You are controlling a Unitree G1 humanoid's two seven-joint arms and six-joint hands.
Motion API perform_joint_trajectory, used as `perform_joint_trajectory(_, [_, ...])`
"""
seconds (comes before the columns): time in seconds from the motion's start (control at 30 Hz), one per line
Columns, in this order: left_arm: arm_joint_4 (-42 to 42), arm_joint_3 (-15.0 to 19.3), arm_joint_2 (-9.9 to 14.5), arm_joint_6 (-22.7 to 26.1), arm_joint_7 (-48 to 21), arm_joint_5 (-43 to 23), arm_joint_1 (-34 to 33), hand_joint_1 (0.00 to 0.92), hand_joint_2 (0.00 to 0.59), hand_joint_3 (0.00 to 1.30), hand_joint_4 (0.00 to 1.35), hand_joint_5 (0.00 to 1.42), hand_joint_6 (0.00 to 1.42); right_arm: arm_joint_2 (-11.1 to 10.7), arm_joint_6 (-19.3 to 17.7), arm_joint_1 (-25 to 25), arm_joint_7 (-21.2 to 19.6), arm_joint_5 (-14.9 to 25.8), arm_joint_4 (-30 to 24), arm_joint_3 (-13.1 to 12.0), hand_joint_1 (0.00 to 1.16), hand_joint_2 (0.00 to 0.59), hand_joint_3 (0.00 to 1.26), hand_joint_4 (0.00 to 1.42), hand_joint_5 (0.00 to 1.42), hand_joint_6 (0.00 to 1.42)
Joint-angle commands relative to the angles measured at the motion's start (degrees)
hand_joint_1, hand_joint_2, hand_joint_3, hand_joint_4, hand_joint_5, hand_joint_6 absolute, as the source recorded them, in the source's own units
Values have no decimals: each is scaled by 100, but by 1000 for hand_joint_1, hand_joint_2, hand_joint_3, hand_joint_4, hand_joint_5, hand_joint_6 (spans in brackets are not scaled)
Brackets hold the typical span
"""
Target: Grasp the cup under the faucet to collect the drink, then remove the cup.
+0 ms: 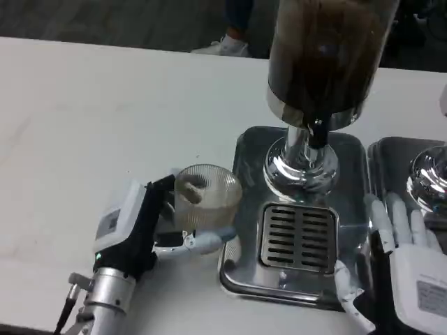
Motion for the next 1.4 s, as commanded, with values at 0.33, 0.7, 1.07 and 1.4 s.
perform_joint_trajectory(0.33, [-209,15,55,-65,892,213,127,657,0,793,956,1080,1165,-24,-46,-59,-32,75,-18,-70,239,530,74,0,0,117])
perform_joint_trajectory(0.7, [-357,-12,41,-166,1018,257,121,596,15,852,1022,1150,1247,-3,-67,-54,-108,72,-14,-110,239,530,74,0,0,121])
perform_joint_trajectory(1.07, [-394,-52,-29,-187,937,308,59,607,28,856,1035,1153,1272,10,-77,-60,-145,88,2,-153,239,530,74,0,0,124])
perform_joint_trajectory(1.4, [-436,-416,-287,-238,734,534,-201,631,23,856,1035,1141,1270,77,-18,33,-259,29,-70,-136,239,530,72,0,0,127])
